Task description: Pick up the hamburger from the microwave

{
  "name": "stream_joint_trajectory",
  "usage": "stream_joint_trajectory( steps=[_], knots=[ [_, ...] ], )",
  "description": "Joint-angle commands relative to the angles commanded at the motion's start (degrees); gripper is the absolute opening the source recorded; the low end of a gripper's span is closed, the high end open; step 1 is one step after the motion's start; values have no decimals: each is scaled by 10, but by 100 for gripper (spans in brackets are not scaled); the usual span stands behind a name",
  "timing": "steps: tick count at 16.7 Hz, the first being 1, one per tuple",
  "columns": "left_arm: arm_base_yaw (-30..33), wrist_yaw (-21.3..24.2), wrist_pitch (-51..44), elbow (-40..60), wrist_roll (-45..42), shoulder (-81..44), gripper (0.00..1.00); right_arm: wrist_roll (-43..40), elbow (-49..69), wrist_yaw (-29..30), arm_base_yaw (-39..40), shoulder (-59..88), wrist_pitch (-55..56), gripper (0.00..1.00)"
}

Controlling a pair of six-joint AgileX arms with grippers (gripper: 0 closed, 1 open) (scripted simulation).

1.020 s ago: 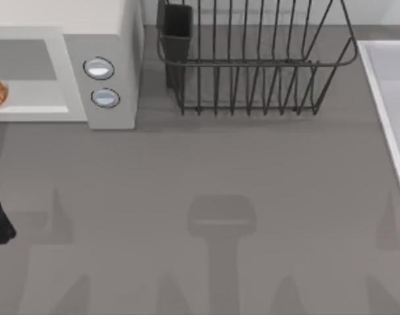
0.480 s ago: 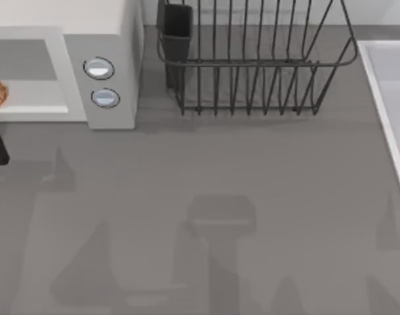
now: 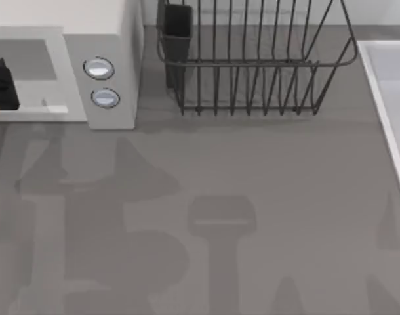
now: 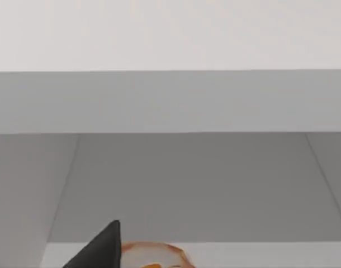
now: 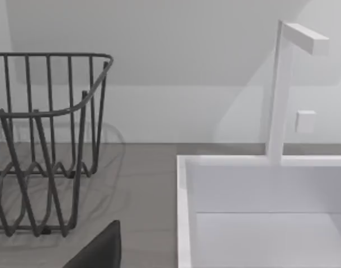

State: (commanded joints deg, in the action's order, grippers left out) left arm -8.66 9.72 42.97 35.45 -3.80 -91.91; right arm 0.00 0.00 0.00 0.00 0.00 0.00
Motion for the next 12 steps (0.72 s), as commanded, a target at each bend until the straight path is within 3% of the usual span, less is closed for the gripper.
stream_joint_trajectory(
  steps=[7, 12],
  knots=[
    [-33, 37, 162, 134, -14, -347, 100, 0, 0, 0, 0, 0, 0, 100],
    [-45, 51, 224, 185, -20, -480, 100, 0, 0, 0, 0, 0, 0, 100]
  ],
)
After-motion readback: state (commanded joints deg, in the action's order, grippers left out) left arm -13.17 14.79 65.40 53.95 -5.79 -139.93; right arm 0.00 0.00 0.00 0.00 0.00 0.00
